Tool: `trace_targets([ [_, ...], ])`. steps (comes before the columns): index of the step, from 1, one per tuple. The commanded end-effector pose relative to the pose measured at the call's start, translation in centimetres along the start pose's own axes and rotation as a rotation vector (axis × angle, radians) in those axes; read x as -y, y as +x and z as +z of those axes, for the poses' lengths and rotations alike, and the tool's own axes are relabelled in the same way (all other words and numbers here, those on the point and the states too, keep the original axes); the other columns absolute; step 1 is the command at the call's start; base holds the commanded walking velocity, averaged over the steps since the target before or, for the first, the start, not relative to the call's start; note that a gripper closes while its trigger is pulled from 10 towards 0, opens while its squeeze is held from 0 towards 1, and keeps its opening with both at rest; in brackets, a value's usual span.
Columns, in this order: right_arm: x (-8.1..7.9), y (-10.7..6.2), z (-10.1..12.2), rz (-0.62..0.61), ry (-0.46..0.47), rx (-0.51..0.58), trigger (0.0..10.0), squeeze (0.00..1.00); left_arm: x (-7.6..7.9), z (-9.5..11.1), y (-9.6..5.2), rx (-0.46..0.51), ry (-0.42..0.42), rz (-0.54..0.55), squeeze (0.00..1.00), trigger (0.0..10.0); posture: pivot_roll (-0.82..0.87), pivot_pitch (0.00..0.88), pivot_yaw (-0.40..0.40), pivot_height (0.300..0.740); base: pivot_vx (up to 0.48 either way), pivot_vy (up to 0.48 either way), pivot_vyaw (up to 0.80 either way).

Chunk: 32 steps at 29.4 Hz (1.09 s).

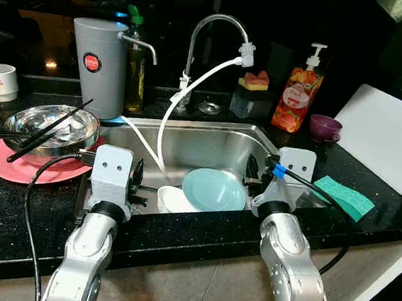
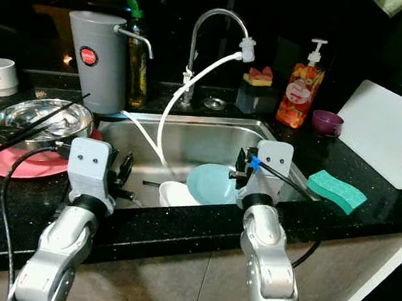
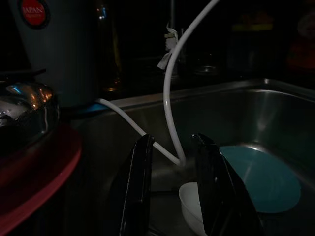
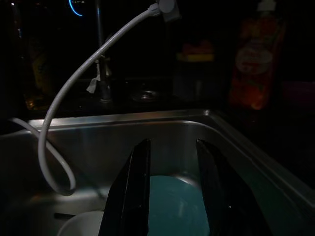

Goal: Kitchen organization

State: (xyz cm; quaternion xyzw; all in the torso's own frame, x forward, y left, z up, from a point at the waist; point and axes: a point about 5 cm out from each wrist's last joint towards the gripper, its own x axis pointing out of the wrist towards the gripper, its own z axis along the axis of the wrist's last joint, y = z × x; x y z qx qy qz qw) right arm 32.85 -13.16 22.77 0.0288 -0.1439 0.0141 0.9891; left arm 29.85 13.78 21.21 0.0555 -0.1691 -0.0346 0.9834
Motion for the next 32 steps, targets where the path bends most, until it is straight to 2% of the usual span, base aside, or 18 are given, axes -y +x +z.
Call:
trace_targets([
  [1,0.7,-0.1,0.1,-0.021,-0.006,0.013,10.0,0.0,0.3,-0.2,-0.4,0.003,0.042,-0.03,0.0,10.0,0.07,0.042,-0.103,0.74,0.0,0.0,0.0],
  [7,0.6,-0.1,-0.4,-0.028,0.003,0.001,10.0,0.0,-0.2,-1.0,-1.0,-0.034,0.044,-0.002,0.0,10.0,0.09,0.04,-0.088,0.74,0.0,0.0,0.0],
  [9,0.4,-0.1,-0.8,-0.021,0.007,-0.013,10.0,0.0,-1.1,-1.5,-1.2,-0.055,0.049,0.052,0.0,10.0,0.1,0.039,-0.093,0.74,0.0,0.0,0.0],
  [14,0.6,-0.1,-1.5,-0.025,0.017,-0.043,10.0,0.0,-2.3,-1.1,-1.0,-0.045,0.05,0.105,0.0,10.0,0.11,0.043,-0.093,0.74,0.0,0.0,0.0],
  [17,0.9,0.1,-1.9,-0.032,0.016,-0.06,10.0,0.0,-2.9,-0.8,-0.9,-0.043,0.018,0.129,0.0,10.0,0.12,0.043,-0.089,0.74,0.0,0.0,0.0],
  [19,0.9,0.2,-2.1,-0.04,0.019,-0.061,10.0,0.0,-3.2,-0.5,-0.5,-0.038,0.014,0.131,0.0,10.0,0.15,0.033,-0.061,0.74,0.0,0.0,0.0],
  [24,0.6,0.4,-2.1,-0.054,0.036,-0.044,10.0,0.0,-3.3,-0.4,0.3,-0.033,0.008,0.11,0.0,10.0,0.15,0.025,-0.043,0.74,0.0,0.0,0.0],
  [32,0.6,0.6,-1.9,-0.029,0.025,-0.041,10.0,0.0,-2.5,-0.5,0.0,-0.037,0.004,0.086,0.0,10.0,0.15,0.026,-0.076,0.74,0.0,0.0,0.0],
])
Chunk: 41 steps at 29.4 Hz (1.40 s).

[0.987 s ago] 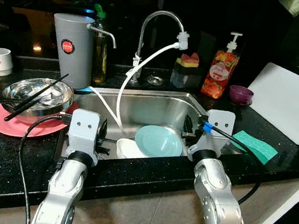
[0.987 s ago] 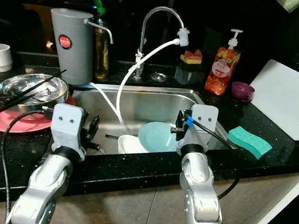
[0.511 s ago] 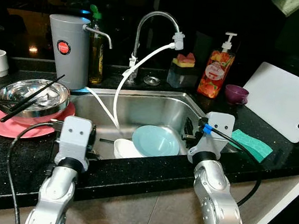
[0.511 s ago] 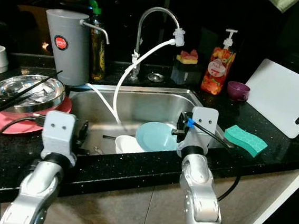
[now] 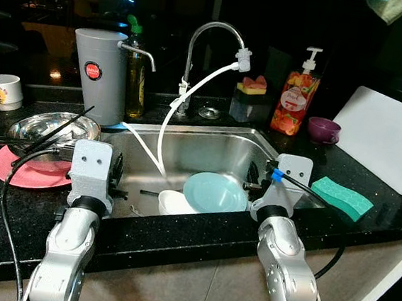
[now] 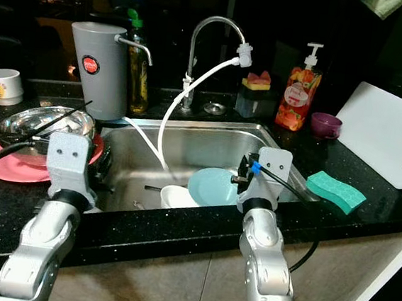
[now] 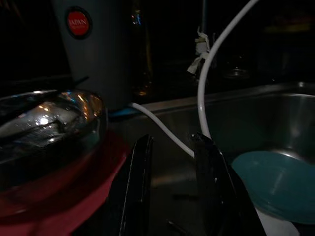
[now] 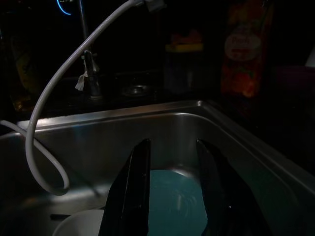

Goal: Kitchen organization

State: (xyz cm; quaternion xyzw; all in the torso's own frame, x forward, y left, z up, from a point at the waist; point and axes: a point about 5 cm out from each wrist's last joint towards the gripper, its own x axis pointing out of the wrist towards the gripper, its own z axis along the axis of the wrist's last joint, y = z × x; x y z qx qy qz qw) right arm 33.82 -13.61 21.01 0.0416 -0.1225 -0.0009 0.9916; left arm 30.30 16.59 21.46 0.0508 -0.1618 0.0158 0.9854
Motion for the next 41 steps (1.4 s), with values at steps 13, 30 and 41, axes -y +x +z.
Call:
trace_targets([
  [13,-0.8,0.2,0.5,0.026,-0.001,0.013,10.0,0.0,0.6,-0.4,-1.0,-0.03,-0.001,-0.061,0.0,10.0,0.15,0.057,-0.071,0.74,0.0,0.0,0.0],
  [30,-0.4,0.1,1.5,0.022,-0.013,0.037,10.0,0.0,0.7,0.4,-0.8,-0.002,0.008,-0.069,0.0,10.0,0.14,0.091,-0.086,0.74,0.0,0.0,0.0],
  [41,-0.1,0.2,1.8,0.014,-0.014,0.036,10.0,0.0,0.4,0.9,-1.1,0.0,0.024,-0.068,0.0,10.0,0.15,0.106,-0.078,0.74,0.0,0.0,0.0],
])
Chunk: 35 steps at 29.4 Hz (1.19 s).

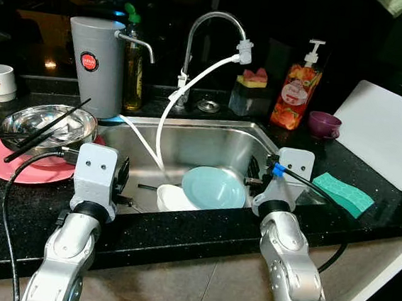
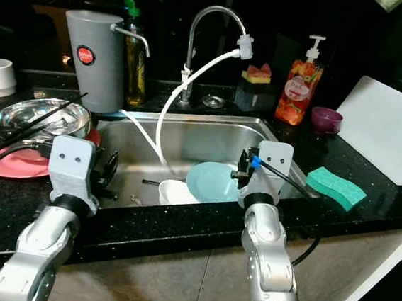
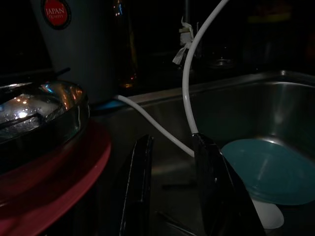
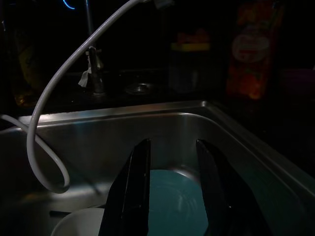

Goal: Kitchen organization

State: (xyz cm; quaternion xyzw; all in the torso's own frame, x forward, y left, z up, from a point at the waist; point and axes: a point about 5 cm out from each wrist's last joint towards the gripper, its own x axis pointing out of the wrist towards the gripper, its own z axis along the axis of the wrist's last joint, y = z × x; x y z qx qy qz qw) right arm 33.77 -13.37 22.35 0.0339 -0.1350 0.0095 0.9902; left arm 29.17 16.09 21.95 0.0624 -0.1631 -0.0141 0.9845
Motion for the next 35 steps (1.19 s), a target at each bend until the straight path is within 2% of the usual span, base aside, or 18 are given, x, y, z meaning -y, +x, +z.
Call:
trace_targets([
  [1,0.3,0.0,0.5,-0.014,-0.002,0.013,10.0,0.0,0.0,0.1,-0.1,-0.005,0.012,-0.009,0.0,10.0,0.14,0.105,-0.075,0.74,0.0,0.0,0.0],
  [7,1.0,-0.4,0.3,-0.039,-0.003,0.009,10.0,0.0,0.0,0.4,0.6,0.013,0.015,-0.015,0.0,10.0,0.14,0.092,-0.07,0.74,0.0,0.0,0.0],
  [17,1.0,-0.2,0.5,-0.039,-0.004,0.016,10.0,0.0,0.6,0.4,0.6,0.02,0.004,-0.017,0.0,10.0,0.14,0.059,-0.08,0.74,0.0,0.0,0.0],
  [28,1.1,-0.2,0.9,-0.047,-0.004,0.031,10.0,0.0,0.2,0.6,1.1,0.03,0.015,-0.02,0.0,10.0,0.14,0.068,-0.063,0.74,0.0,0.0,0.0],
  [35,1.2,-0.6,0.9,-0.063,0.003,0.031,10.0,0.0,0.7,0.6,1.1,0.028,0.01,-0.046,0.0,10.0,0.12,0.075,-0.052,0.74,0.0,0.0,0.0],
])
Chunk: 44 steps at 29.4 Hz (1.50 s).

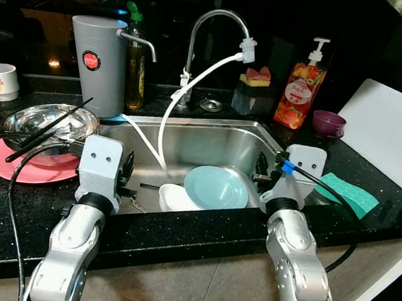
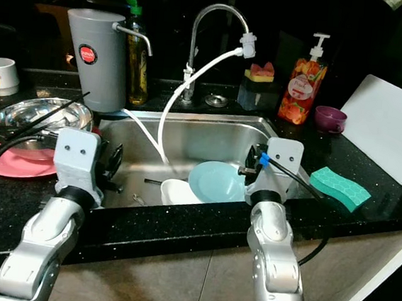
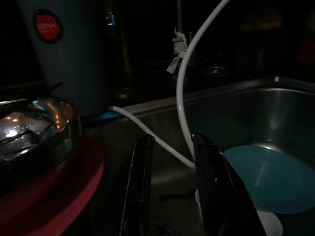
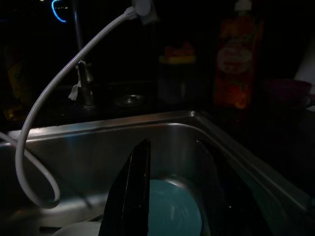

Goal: Kitchen organization

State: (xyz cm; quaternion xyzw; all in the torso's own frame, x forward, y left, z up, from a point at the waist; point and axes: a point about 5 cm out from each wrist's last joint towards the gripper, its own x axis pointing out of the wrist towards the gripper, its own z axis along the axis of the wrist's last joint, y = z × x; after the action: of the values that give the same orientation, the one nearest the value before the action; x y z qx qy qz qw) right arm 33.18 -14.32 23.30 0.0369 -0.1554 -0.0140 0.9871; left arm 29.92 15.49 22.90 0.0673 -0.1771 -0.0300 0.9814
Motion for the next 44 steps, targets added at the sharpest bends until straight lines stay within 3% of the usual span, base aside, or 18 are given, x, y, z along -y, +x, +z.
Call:
trace_targets([
  [1,0.35,-0.35,-0.17,-0.018,0.004,-0.013,10.0,0.0,0.27,-0.09,0.04,-0.002,0.004,-0.015,0.0,10.0,0.12,0.075,-0.052,0.74,0.0,0.0,0.0],
  [44,-0.3,-0.37,-0.53,0.01,0.003,-0.033,10.0,0.0,1.11,-0.19,0.17,-0.001,0.008,-0.033,0.0,10.0,0.12,0.065,-0.072,0.74,0.0,0.0,0.0],
])
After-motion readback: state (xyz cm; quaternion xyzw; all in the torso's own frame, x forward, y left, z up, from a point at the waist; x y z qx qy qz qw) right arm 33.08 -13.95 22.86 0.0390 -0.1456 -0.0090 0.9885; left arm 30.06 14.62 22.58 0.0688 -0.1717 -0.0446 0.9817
